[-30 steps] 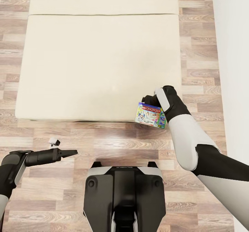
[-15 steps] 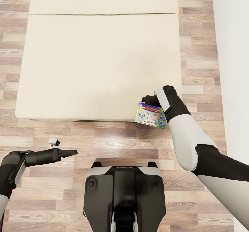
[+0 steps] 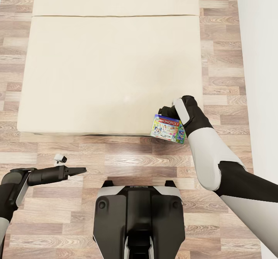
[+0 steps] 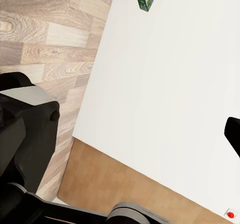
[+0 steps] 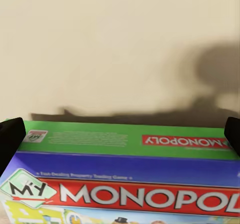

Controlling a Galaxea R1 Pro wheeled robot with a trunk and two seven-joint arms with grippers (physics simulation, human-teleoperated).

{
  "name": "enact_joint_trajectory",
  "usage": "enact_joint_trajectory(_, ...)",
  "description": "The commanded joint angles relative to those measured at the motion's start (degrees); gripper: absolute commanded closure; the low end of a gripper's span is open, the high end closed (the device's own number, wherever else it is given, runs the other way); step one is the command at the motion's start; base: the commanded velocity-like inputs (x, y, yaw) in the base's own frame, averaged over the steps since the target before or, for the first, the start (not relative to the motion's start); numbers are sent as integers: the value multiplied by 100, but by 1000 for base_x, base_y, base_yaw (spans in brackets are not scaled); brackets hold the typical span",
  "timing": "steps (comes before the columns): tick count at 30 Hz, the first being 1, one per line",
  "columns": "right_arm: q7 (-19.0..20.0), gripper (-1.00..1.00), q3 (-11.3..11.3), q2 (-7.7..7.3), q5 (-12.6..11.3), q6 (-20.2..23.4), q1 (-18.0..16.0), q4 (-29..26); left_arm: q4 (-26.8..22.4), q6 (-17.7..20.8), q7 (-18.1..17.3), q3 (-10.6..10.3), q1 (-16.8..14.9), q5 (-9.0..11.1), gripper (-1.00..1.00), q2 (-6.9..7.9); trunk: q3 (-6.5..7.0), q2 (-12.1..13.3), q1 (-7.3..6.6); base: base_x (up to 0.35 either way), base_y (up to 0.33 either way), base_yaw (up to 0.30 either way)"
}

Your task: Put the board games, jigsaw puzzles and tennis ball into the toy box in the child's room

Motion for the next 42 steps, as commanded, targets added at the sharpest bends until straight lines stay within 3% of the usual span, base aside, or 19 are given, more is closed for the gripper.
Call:
enact_joint_trajectory(1,-52,-100,-21,6,-60,9,-2,-6,-1,61,-22,-2,0,0,-100,4,-6,-9,4,0,0,0)
enact_joint_trajectory(11,-55,-100,-21,6,-57,-8,-2,-98,-1,59,-22,-5,-3,2,-100,-2,-6,-9,4,0,0,0)
enact_joint_trajectory(27,-91,-100,-30,6,-60,32,-18,-930,-1,54,-22,-6,4,3,-100,6,-6,-9,4,0,0,0)
enact_joint_trajectory(34,-275,-100,-57,6,-73,612,-45,-1898,-1,54,-22,-8,10,3,-100,10,-6,-9,4,0,0,0)
enact_joint_trajectory(42,-453,-100,-91,6,-94,906,-34,-2680,9,54,-22,-4,16,-2,-100,11,-6,-9,4,0,0,0)
